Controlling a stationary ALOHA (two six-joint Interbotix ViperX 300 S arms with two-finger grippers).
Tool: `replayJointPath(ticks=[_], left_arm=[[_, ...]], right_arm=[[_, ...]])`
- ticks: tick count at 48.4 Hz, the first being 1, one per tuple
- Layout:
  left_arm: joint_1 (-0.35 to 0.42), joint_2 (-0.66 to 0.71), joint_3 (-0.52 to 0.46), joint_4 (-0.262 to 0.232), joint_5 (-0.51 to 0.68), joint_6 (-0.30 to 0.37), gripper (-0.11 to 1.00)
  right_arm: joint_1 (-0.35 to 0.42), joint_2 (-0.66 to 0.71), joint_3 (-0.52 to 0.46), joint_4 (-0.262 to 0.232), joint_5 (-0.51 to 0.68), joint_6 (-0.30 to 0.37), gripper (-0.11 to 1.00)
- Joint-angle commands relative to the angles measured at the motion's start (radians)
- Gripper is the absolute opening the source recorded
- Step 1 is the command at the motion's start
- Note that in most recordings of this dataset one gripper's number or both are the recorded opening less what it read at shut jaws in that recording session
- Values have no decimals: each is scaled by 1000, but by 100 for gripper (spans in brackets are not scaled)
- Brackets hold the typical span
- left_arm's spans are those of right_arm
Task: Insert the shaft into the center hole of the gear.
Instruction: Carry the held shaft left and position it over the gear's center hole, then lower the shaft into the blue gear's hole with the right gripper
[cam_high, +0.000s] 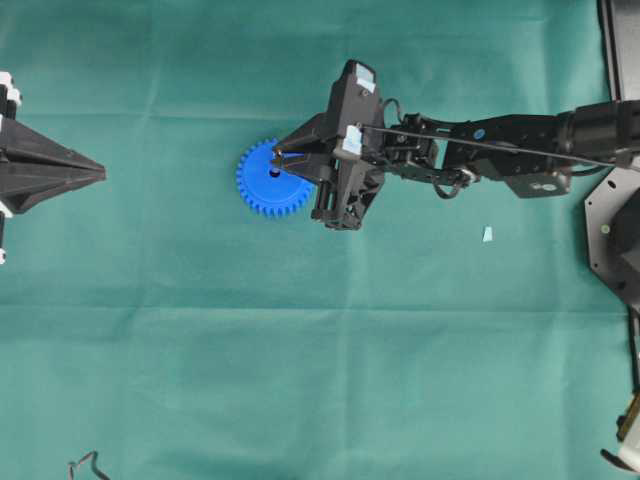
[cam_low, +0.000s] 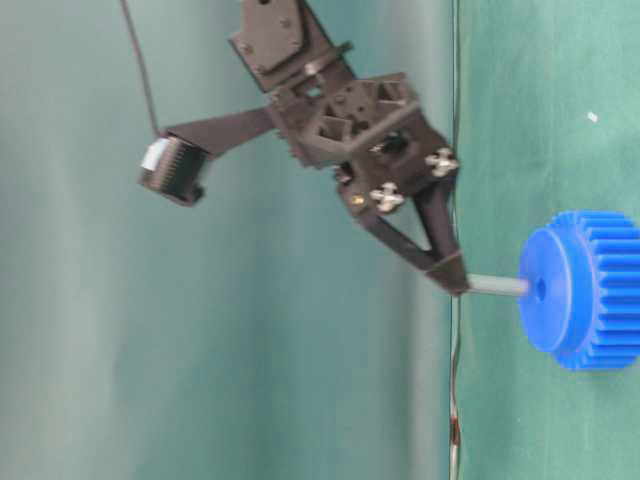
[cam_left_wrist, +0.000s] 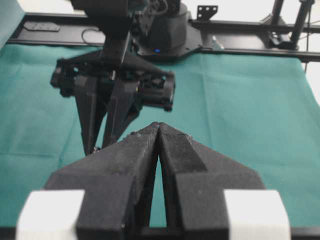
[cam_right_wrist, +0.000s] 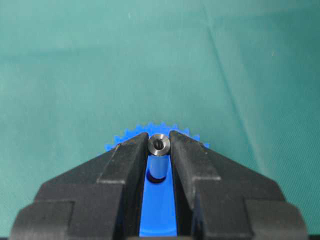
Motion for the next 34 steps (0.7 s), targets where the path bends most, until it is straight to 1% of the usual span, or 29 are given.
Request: replayJointPath(ticks=[1, 20, 34], left_arm=[[-2, 6, -23, 2, -5, 0, 0], [0, 9, -25, 2, -5, 0, 0], [-2, 9, -25, 3, -5, -2, 0]], right_arm=[[-2, 5, -26, 3, -12, 3, 17], [0, 14, -26, 5, -15, 5, 17], [0, 8, -28, 5, -43, 5, 17]])
